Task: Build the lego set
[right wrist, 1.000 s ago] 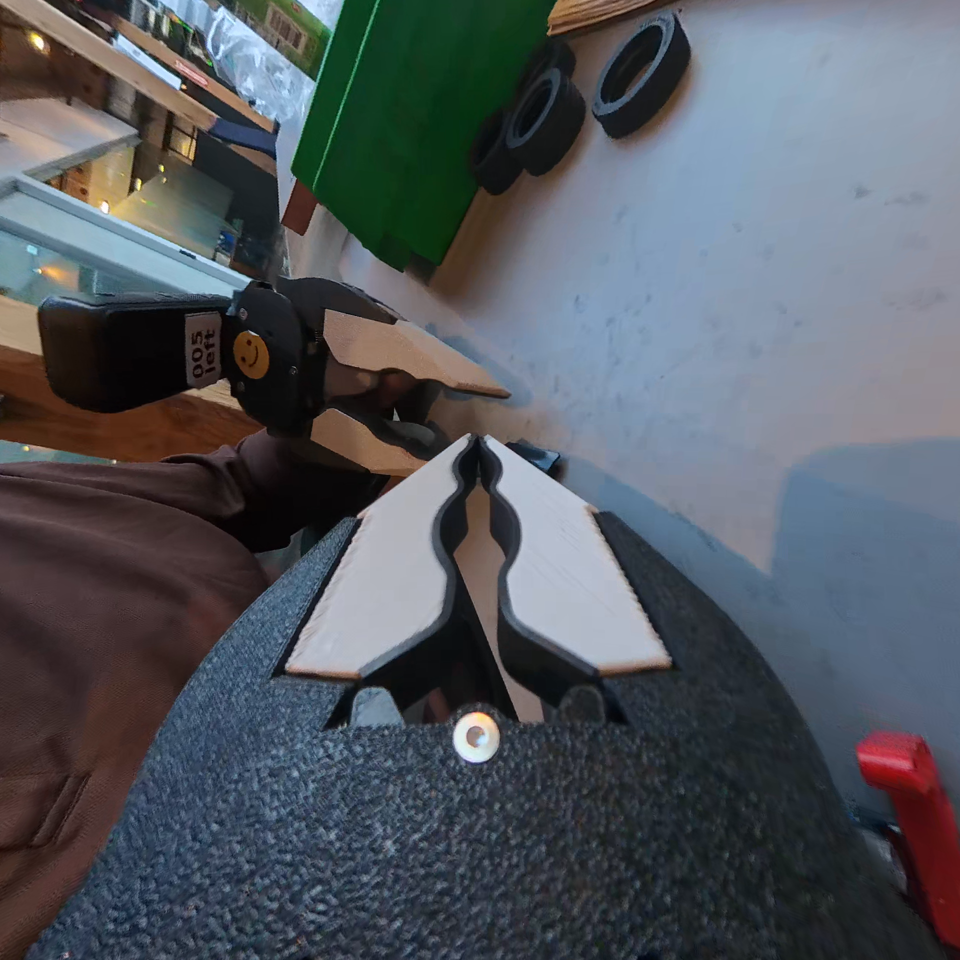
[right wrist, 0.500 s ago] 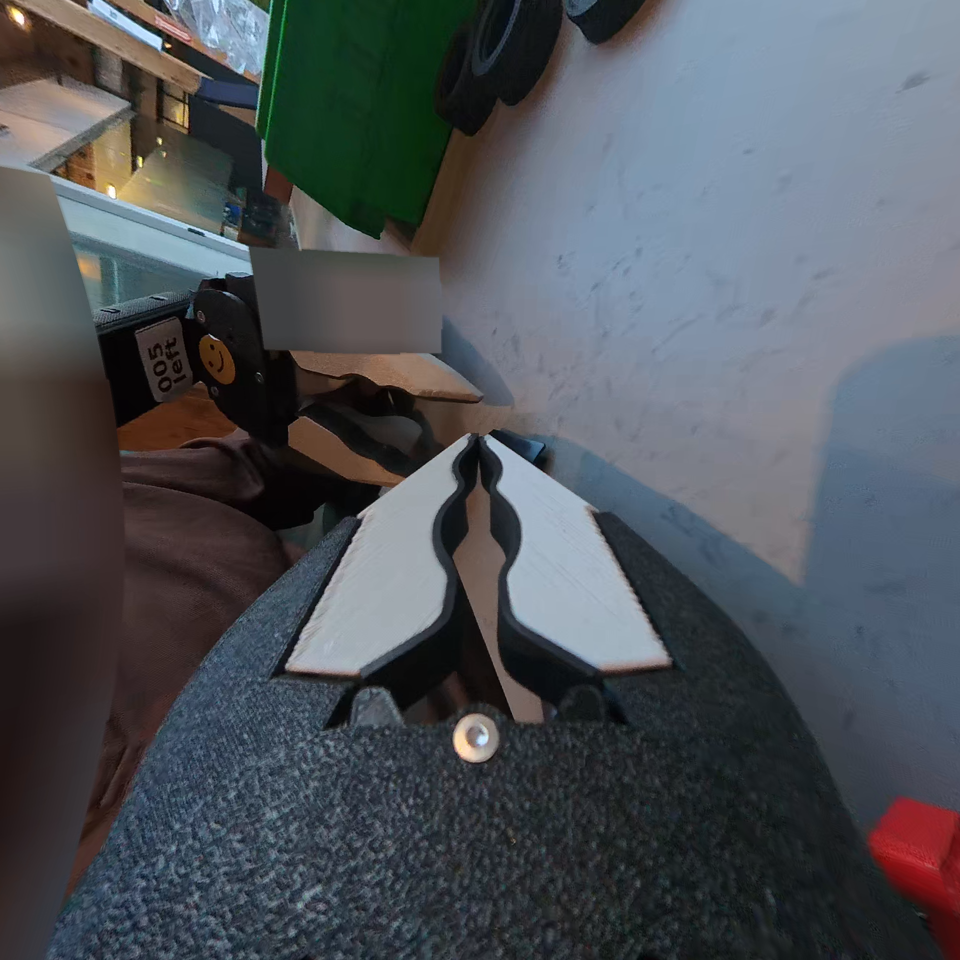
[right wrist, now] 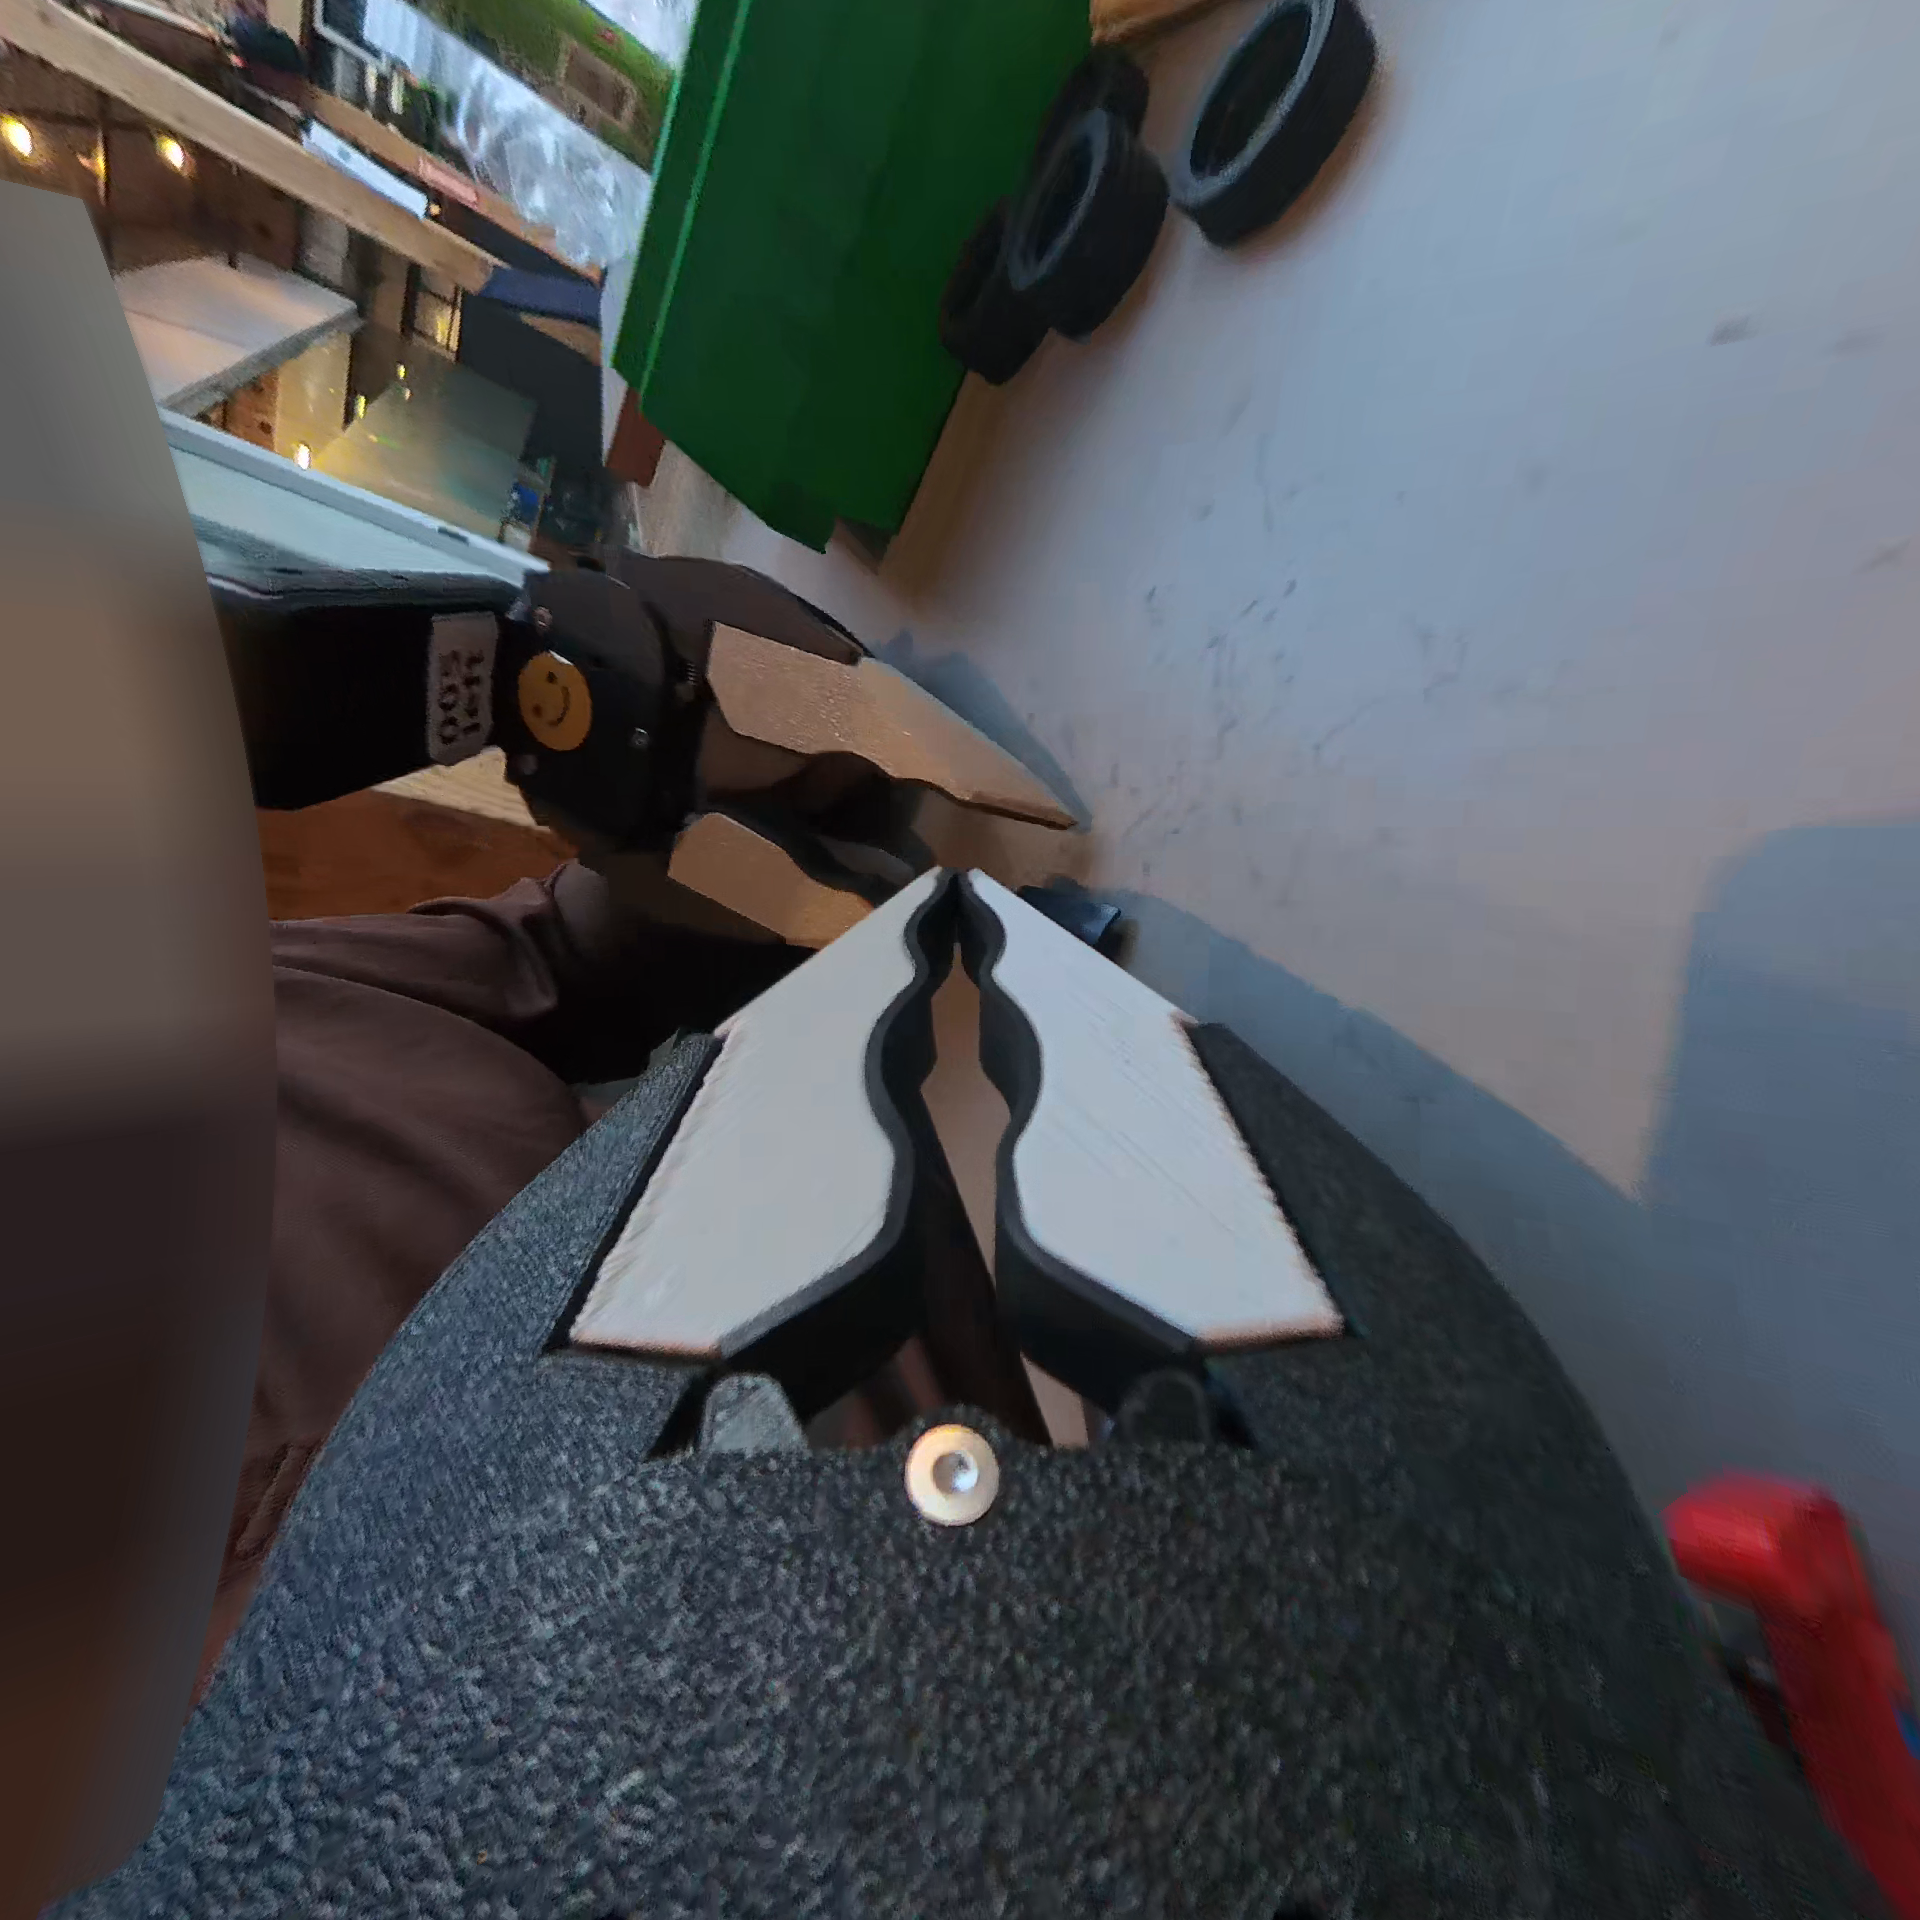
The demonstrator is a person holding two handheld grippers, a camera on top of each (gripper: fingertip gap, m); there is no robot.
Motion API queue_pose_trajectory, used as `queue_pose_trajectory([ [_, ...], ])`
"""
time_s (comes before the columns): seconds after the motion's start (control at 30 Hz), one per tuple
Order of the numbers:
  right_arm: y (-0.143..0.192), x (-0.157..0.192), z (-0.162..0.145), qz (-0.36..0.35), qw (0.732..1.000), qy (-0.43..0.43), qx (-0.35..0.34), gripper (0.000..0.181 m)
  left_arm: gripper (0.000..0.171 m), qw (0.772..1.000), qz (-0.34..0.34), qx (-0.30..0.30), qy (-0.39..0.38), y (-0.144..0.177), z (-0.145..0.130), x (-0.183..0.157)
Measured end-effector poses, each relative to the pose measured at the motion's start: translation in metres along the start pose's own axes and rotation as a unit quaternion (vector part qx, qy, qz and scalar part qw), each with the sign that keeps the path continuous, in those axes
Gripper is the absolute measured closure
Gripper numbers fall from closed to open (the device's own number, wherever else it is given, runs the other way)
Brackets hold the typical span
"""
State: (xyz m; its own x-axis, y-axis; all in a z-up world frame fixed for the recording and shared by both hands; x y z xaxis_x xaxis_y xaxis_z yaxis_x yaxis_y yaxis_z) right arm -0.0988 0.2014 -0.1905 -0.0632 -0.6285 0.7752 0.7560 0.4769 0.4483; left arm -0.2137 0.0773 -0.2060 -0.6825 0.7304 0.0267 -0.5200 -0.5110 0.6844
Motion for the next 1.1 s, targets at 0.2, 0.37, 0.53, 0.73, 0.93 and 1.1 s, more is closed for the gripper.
queue_pose_trajectory([
  [0.2,0.033,0.001,-0.003,-0.007,0.999,-0.013,-0.051,0.181,0.162,1.0,-0.023,0.003,-0.003,-0.008,0.007,-0.003],
  [0.37,0.017,0.007,-0.017,0.014,0.999,-0.024,-0.042,0.181,0.162,0.999,-0.031,0.003,-0.014,0.004,-0.004,-0.009],
  [0.53,-0.014,0.013,-0.026,0.038,0.998,-0.036,-0.027,0.181,0.157,1.0,-0.01,0.003,0.0,0.02,-0.018,-0.018],
  [0.73,-0.038,0.008,-0.029,0.037,0.998,-0.056,0.005,0.181,0.138,0.999,0.036,-0.001,0.003,0.033,-0.027,-0.027],
  [0.93,-0.044,0.002,-0.035,0.045,0.996,-0.078,0.008,0.181,0.145,0.999,0.047,0.003,0.002,0.033,-0.028,-0.028],
  [1.1,-0.038,-0.003,-0.029,0.03,0.997,-0.07,-0.014,0.181,0.154,0.998,0.028,0.001,0.052,0.021,-0.019,-0.03],
])
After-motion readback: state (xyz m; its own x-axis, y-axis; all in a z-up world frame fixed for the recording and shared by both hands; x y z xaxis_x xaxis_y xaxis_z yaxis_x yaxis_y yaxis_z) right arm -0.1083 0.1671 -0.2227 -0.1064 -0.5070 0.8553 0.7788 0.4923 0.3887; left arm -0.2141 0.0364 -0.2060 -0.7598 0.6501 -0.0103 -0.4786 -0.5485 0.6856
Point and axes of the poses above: each gripper's, where its closed fingertips meet, y back along the fingers, z out of its top, x = y × z across the jaws, the point moved 9 cm from there along y, back along the fingers, and after that the axes turned 7 degrees about -z, right-handed, at the moved point
